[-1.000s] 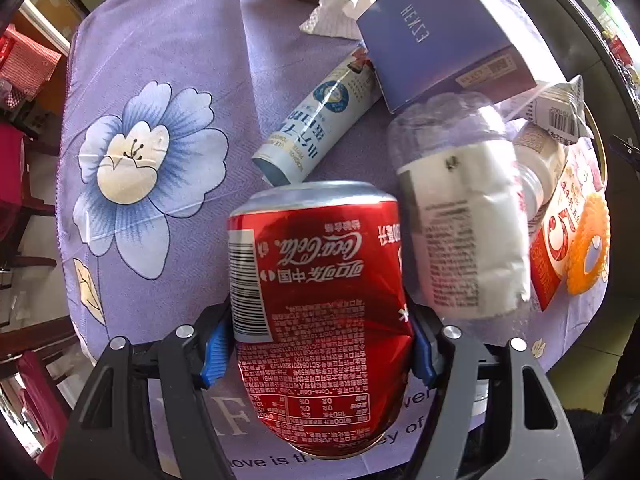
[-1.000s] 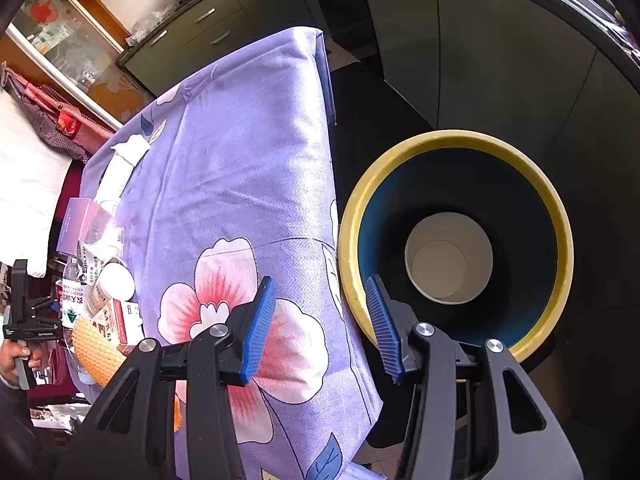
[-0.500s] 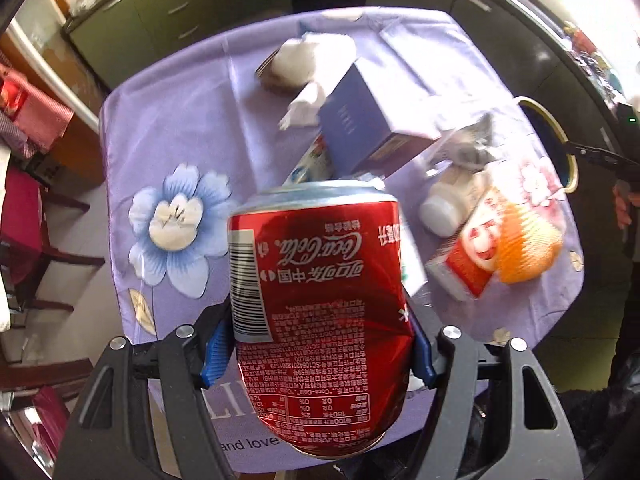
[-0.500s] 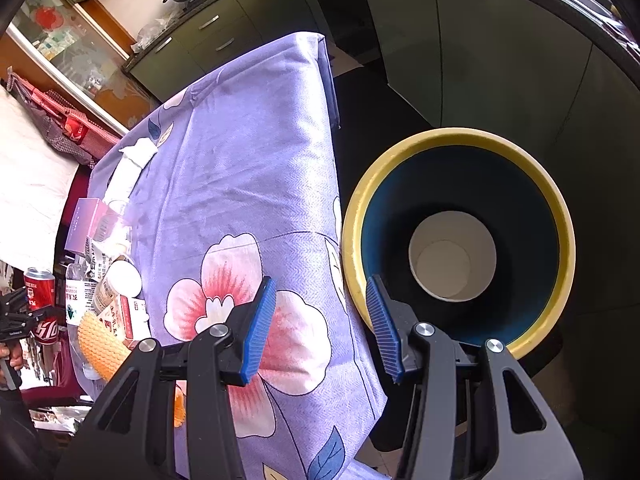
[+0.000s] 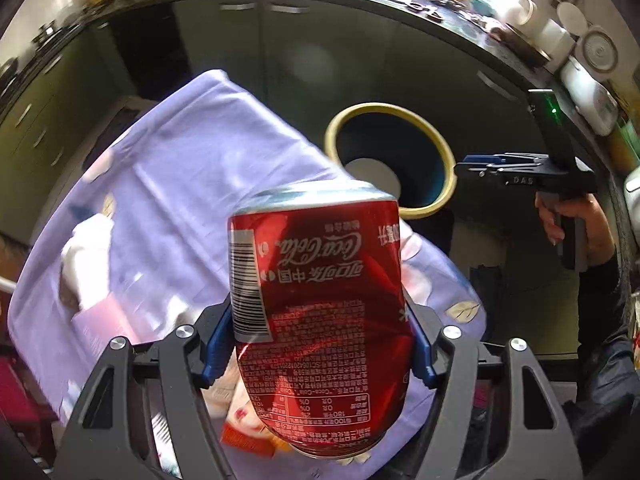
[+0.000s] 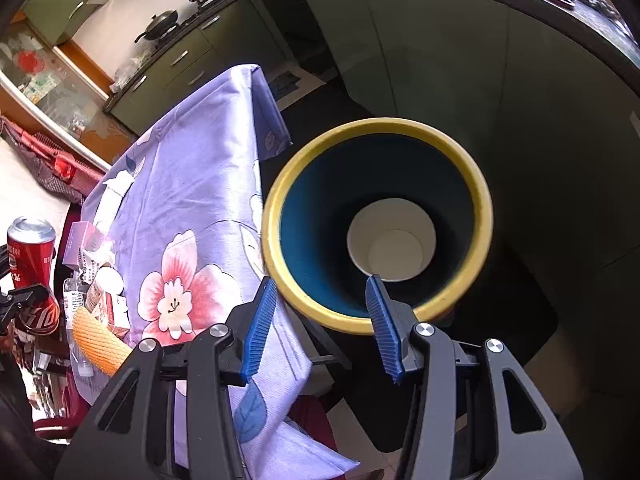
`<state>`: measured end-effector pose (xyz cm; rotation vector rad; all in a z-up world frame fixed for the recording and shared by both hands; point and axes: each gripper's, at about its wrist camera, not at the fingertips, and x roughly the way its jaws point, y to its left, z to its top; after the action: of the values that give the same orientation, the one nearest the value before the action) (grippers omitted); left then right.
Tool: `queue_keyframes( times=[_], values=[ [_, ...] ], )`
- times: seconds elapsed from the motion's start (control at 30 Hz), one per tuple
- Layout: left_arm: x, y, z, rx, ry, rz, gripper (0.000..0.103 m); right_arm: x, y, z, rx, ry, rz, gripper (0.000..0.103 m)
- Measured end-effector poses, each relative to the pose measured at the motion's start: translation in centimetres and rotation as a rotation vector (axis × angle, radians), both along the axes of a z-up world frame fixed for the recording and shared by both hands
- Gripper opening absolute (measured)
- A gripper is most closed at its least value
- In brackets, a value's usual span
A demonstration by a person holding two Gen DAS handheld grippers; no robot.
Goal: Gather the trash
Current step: 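Carry the can over the bin and open the left gripper, then grasp the orange foam fruit net with the right gripper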
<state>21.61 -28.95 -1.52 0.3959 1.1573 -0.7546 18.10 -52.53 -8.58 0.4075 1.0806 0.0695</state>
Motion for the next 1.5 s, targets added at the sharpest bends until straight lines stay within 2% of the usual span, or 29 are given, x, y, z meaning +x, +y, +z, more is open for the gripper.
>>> queue_keyframes(
  times=[0.17, 0.33, 0.43, 0.47, 0.53, 0.6, 0.8, 0.97, 1.13, 1.23, 1.3, 1.43, 1.5],
  values=[
    [1.5, -10.7, -2.5, -0.01, 0.036, -0.135, 0.067, -2.9, -3.5, -0.2, 0.012, -0.01, -0.078, 0.047],
    [3.5, -18.3, -6.2, 0.02, 0.043, -0.16, 0.067, -5.3, -5.5, -0.5, 0.02, -0.009, -0.135, 0.047],
    [4.6, -20.9, -8.0, 0.028, 0.054, -0.143, 0.067, -6.4, -6.2, -0.8, 0.025, -0.004, -0.165, 0.047],
    [5.0, -21.4, -8.6, 0.033, 0.06, -0.133, 0.07, -6.7, -6.4, -0.8, 0.026, -0.002, -0.172, 0.047],
    [6.0, -21.5, -9.4, 0.023, 0.065, -0.114, 0.075, -7.1, -6.7, -1.0, 0.029, 0.003, -0.18, 0.048],
    [6.2, -21.1, -8.9, 0.0, 0.071, -0.105, 0.076, -7.3, -6.8, -1.1, 0.03, 0.005, -0.181, 0.049],
    [4.5, -15.4, -3.2, -0.107, 0.024, -0.113, 0.077, -6.5, -4.9, -1.2, 0.024, -0.013, -0.104, 0.049],
    [1.7, -7.1, 1.8, -0.213, -0.022, -0.066, 0.079, -4.4, 0.0, -0.3, -0.029, -0.058, 0.116, 0.049],
    [-1.2, 2.1, 4.7, -0.291, -0.105, 0.018, 0.081, -3.4, 6.1, 0.7, -0.118, -0.1, 0.341, 0.049],
    [-3.6, 7.3, 5.9, -0.313, -0.155, 0.087, 0.084, -3.5, 9.5, 1.5, -0.155, -0.149, 0.481, 0.051],
    [-4.8, 10.6, 5.9, -0.318, -0.184, 0.14, 0.086, -4.2, 12.4, 2.1, -0.175, -0.19, 0.586, 0.058],
    [-6.6, 15.7, 5.1, -0.333, -0.187, 0.255, 0.087, -5.3, 19.2, 2.2, -0.225, -0.245, 0.79, 0.061],
    [-7.7, 18.1, 4.6, -0.335, -0.193, 0.302, 0.087, -5.7, 22.5, 1.7, -0.256, -0.263, 0.888, 0.066]
  ],
)
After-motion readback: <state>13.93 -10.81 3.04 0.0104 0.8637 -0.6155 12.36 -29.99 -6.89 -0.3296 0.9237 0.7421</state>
